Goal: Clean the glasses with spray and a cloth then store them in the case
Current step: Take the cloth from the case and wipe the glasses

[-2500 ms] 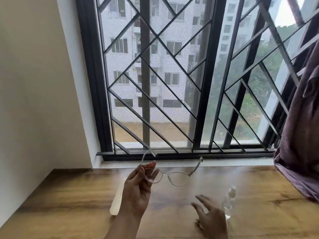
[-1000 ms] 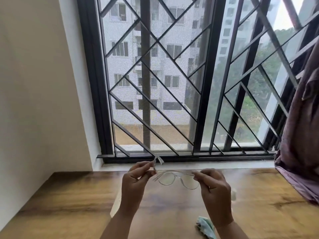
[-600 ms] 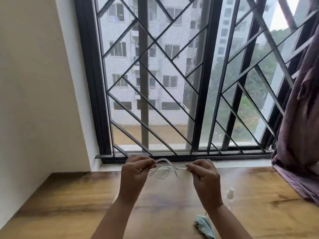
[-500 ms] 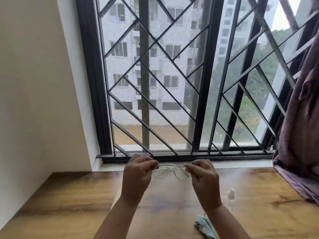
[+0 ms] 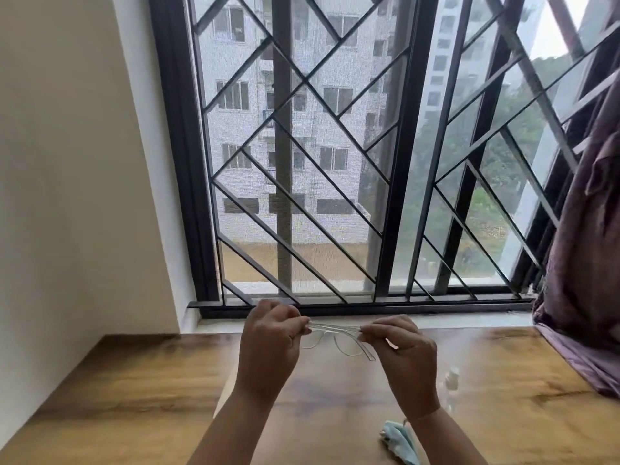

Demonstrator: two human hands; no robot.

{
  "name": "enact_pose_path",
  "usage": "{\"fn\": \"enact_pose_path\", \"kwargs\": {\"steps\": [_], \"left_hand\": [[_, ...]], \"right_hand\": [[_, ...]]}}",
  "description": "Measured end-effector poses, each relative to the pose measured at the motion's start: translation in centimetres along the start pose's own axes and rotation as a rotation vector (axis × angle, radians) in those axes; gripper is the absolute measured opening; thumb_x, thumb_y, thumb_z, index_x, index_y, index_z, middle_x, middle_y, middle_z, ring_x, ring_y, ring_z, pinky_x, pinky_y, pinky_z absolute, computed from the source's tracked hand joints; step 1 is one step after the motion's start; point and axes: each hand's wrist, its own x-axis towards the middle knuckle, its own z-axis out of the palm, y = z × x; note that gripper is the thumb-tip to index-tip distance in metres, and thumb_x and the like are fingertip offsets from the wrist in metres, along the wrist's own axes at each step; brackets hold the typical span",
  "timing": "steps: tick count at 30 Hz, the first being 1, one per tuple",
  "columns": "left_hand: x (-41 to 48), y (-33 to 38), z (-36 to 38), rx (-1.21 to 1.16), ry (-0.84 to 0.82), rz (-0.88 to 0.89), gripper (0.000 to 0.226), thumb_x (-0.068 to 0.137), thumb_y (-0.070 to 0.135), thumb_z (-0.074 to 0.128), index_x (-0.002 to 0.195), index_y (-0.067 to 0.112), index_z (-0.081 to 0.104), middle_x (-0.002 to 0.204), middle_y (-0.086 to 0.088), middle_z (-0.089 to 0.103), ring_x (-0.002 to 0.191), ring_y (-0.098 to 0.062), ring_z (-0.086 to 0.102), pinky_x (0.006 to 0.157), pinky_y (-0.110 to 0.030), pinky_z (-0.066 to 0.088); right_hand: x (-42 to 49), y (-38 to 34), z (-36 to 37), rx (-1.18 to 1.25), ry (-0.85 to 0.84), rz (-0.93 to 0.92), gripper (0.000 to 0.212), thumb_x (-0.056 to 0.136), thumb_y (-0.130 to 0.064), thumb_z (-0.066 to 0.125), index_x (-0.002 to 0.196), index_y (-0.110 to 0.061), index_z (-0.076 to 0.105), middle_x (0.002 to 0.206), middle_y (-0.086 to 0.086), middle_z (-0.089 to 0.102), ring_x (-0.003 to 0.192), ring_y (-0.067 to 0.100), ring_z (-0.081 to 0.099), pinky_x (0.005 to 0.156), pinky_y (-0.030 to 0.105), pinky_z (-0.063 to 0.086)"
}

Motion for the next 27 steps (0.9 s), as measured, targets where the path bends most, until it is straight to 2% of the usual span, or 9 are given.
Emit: {"fn": "enact_pose_path", "kwargs": {"steps": [5, 10, 14, 17, 19, 21, 23, 25, 27], "left_hand": [[-0.1, 1.5, 0.0, 0.156, -0.051, 0.076, 0.033, 0.064, 0.021, 0.074, 0.097, 0.022, 0.071, 0.089, 0.009, 0.066, 0.087, -0.018, 0.05, 0.075, -0.035, 0.047], [-0.4, 3.2, 0.5, 0.15, -0.007, 0.186, 0.01, 0.077, 0.02, 0.063, 0.081, 0.016, 0.072, 0.08, 0.004, 0.065, 0.081, -0.017, 0.048, 0.074, -0.027, 0.04], [-0.7, 3.3, 0.7, 0.041, 0.054, 0.119, 0.015, 0.083, 0.019, 0.06, 0.078, 0.01, 0.071, 0.075, 0.0, 0.064, 0.074, -0.017, 0.056, 0.067, -0.025, 0.047], [-0.8, 3.2, 0.7, -0.039, 0.12, 0.065, 0.014, 0.079, 0.019, 0.061, 0.082, 0.012, 0.073, 0.078, 0.0, 0.068, 0.076, -0.01, 0.057, 0.069, -0.02, 0.046], [-0.8, 3.5, 0.7, -0.162, 0.175, -0.06, 0.012, 0.072, 0.016, 0.069, 0.082, 0.012, 0.074, 0.079, 0.003, 0.071, 0.077, -0.005, 0.058, 0.07, -0.016, 0.047], [-0.4, 4.0, 0.4, -0.378, 0.23, -0.326, 0.01, 0.068, 0.016, 0.073, 0.078, 0.013, 0.075, 0.076, 0.006, 0.073, 0.072, 0.0, 0.062, 0.067, -0.015, 0.048], [0.2, 4.1, 0.4, -0.77, 0.285, -0.699, 0.009, 0.068, 0.006, 0.076, 0.077, 0.005, 0.074, 0.066, -0.001, 0.072, 0.064, 0.0, 0.063, 0.062, -0.013, 0.049], [0.8, 3.7, 0.4, -1.28, 0.28, -1.03, 0.014, 0.068, -0.011, 0.068, 0.082, -0.006, 0.07, 0.065, -0.007, 0.072, 0.063, -0.012, 0.067, 0.062, -0.018, 0.055], [1.1, 3.2, 0.2, -1.524, 0.251, -1.162, 0.015, 0.073, -0.015, 0.058, 0.081, -0.006, 0.067, 0.07, -0.009, 0.072, 0.063, -0.016, 0.068, 0.063, -0.022, 0.057]], "right_hand": [[-0.1, -0.5, 0.2, -0.094, 0.042, -0.1, 0.007, 0.061, -0.006, 0.077, 0.065, -0.011, 0.074, 0.065, -0.004, 0.067, 0.07, 0.006, 0.057, 0.066, 0.017, 0.048], [-0.3, -1.6, 0.4, -0.207, 0.006, -0.238, 0.004, 0.067, -0.007, 0.076, 0.064, -0.007, 0.073, 0.066, 0.0, 0.067, 0.067, 0.014, 0.056, 0.063, 0.021, 0.049], [-0.3, -2.7, 0.4, -0.249, -0.015, -0.345, 0.007, 0.071, -0.004, 0.075, 0.065, -0.005, 0.072, 0.068, 0.002, 0.067, 0.068, 0.016, 0.055, 0.062, 0.026, 0.049], [0.0, -4.0, 0.2, -0.231, -0.047, -0.39, 0.001, 0.076, -0.007, 0.073, 0.076, -0.006, 0.074, 0.075, 0.001, 0.07, 0.073, 0.016, 0.057, 0.066, 0.027, 0.05], [0.2, -5.2, 0.0, -0.142, -0.032, -0.373, 0.013, 0.082, -0.013, 0.067, 0.091, -0.007, 0.074, 0.088, -0.001, 0.073, 0.083, 0.014, 0.059, 0.076, 0.026, 0.05], [0.5, -6.3, -0.3, -0.023, 0.008, -0.3, 0.024, 0.088, -0.02, 0.057, 0.101, -0.004, 0.07, 0.098, 0.0, 0.071, 0.094, 0.015, 0.059, 0.084, 0.025, 0.047], [1.0, -6.5, -0.6, 0.051, 0.058, -0.197, 0.028, 0.091, -0.022, 0.051, 0.102, -0.003, 0.069, 0.099, -0.001, 0.07, 0.098, 0.016, 0.059, 0.087, 0.021, 0.045], [1.5, -5.8, -0.7, 0.033, 0.076, -0.091, 0.026, 0.088, -0.023, 0.052, 0.101, -0.009, 0.07, 0.096, -0.006, 0.07, 0.097, 0.01, 0.059, 0.087, 0.015, 0.043], [1.8, -4.4, -0.6, 0.017, 0.029, 0.061, 0.02, 0.086, -0.022, 0.056, 0.1, -0.019, 0.07, 0.097, -0.008, 0.069, 0.096, 0.003, 0.06, 0.086, 0.01, 0.043]]}}
